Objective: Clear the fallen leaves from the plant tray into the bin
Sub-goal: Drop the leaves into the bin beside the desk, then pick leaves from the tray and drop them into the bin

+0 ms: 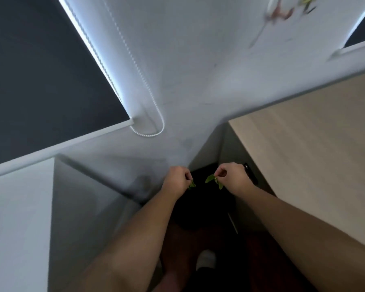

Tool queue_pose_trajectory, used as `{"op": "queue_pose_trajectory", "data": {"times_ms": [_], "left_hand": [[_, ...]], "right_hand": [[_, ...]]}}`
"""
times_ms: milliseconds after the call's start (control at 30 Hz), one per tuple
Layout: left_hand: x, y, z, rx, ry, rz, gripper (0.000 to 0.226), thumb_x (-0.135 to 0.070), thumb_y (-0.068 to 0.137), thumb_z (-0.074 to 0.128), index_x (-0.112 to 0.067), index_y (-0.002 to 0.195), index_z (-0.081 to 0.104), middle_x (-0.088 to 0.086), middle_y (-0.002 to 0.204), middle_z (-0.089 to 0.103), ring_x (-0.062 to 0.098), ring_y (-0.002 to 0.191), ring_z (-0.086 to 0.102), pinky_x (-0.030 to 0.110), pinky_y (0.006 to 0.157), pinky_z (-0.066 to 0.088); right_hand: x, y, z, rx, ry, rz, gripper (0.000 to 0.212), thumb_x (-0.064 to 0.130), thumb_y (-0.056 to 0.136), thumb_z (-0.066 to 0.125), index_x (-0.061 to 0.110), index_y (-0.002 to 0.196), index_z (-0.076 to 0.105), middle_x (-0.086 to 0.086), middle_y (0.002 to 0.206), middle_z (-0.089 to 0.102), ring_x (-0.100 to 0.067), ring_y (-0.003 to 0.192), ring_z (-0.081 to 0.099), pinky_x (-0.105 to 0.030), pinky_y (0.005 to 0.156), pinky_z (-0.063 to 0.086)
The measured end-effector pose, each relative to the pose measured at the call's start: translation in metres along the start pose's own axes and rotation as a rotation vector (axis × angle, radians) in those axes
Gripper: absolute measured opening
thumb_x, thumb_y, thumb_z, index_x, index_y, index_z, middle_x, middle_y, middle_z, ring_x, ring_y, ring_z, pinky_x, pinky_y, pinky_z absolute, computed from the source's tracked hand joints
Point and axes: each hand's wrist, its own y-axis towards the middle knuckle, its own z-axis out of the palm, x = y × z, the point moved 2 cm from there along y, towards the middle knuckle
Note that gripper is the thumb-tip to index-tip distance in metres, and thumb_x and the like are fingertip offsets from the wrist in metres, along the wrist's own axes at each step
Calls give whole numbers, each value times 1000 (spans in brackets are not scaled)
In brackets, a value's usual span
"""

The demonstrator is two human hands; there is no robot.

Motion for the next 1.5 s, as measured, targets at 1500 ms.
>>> {"op": "queue_pose_trajectory", "data": {"times_ms": [1500], "left_hand": [[-438, -214, 281, 488, 572, 1131, 24, -30, 81, 64, -25, 104, 64, 0, 113, 65, 21, 105, 61, 34, 86, 51]], "right_hand": [[-324, -376, -197, -665, 127, 652, 16, 16, 82, 61, 13, 95, 70, -6, 103, 71, -22, 97, 63, -27, 82, 47]]}}
